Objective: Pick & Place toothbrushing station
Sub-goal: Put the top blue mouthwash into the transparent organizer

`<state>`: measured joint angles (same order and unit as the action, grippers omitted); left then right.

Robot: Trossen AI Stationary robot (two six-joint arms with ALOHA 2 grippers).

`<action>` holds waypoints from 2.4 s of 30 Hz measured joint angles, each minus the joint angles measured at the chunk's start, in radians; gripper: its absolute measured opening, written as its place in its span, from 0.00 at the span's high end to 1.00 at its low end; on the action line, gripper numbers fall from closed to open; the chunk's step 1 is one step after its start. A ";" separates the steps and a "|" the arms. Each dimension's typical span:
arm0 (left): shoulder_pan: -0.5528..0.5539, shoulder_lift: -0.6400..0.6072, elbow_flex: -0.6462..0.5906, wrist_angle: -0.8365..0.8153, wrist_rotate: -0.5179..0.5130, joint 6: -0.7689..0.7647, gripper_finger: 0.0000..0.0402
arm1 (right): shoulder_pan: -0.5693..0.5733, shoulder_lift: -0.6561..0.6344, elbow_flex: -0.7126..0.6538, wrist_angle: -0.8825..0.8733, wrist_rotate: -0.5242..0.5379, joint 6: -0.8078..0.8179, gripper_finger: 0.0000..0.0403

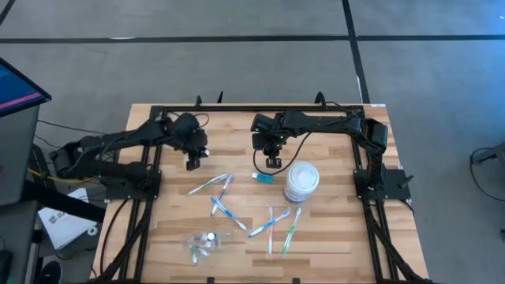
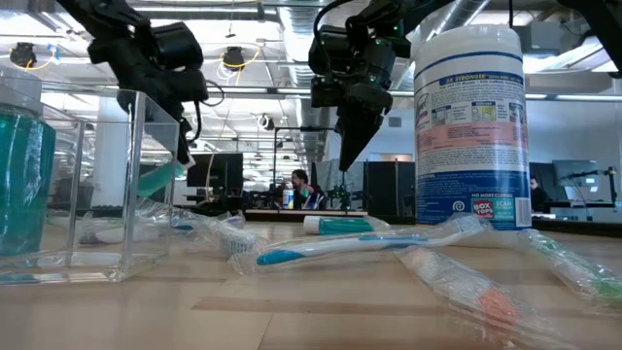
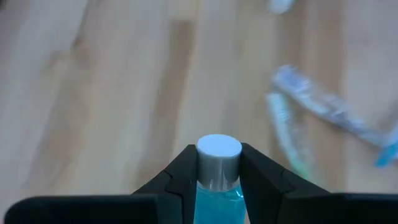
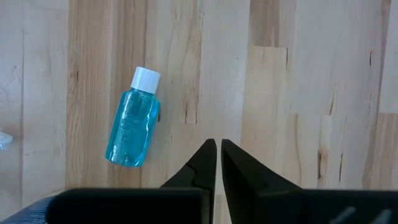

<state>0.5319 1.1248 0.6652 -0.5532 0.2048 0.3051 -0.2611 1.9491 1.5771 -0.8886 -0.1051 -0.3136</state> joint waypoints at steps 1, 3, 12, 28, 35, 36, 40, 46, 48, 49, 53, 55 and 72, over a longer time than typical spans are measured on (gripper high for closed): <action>-0.017 -0.017 -0.008 0.009 0.011 -0.021 0.78 | 0.000 0.000 0.000 0.000 0.000 0.000 0.96; -0.054 -0.051 -0.024 0.027 0.037 -0.039 0.78 | 0.000 0.000 0.000 0.000 0.000 0.000 0.96; -0.225 -0.171 -0.083 0.111 0.064 -0.143 0.78 | 0.000 0.000 0.000 0.001 0.000 0.032 0.96; -0.520 -0.222 -0.281 0.510 0.062 -0.319 0.78 | 0.016 0.000 0.000 0.007 -0.002 0.099 0.96; -0.650 -0.222 -0.334 0.699 0.062 -0.366 0.78 | 0.040 0.000 0.000 0.007 -0.003 0.164 0.96; -0.668 -0.222 -0.345 0.727 0.062 -0.366 0.78 | 0.046 0.000 0.000 0.007 -0.003 0.172 0.96; -0.736 -0.222 -0.373 0.821 0.033 -0.366 0.78 | 0.073 0.000 0.000 0.007 -0.003 0.184 0.96; -0.819 -0.222 -0.423 0.972 -0.010 -0.367 0.78 | 0.115 0.000 0.000 0.007 -0.003 0.218 0.96; -0.844 -0.222 -0.443 1.025 -0.026 -0.367 0.78 | 0.126 0.000 0.000 0.006 -0.003 0.231 0.96; -0.857 -0.222 -0.451 1.052 -0.037 -0.367 0.78 | 0.131 0.000 0.000 0.006 -0.003 0.236 0.96; -0.912 -0.220 -0.483 1.151 -0.087 -0.370 0.78 | 0.147 0.000 0.000 0.005 -0.003 0.247 0.96; -0.939 -0.215 -0.497 1.194 -0.107 -0.370 0.78 | 0.153 0.000 0.000 0.004 -0.003 0.250 0.96; -1.082 0.038 -0.512 1.503 -0.209 -0.366 0.78 | 0.163 0.000 0.000 0.007 -0.002 0.308 0.96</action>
<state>-0.5498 1.1630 0.1532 0.9496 -0.0044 -0.0611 -0.0982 1.9491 1.5772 -0.8818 -0.1070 -0.0057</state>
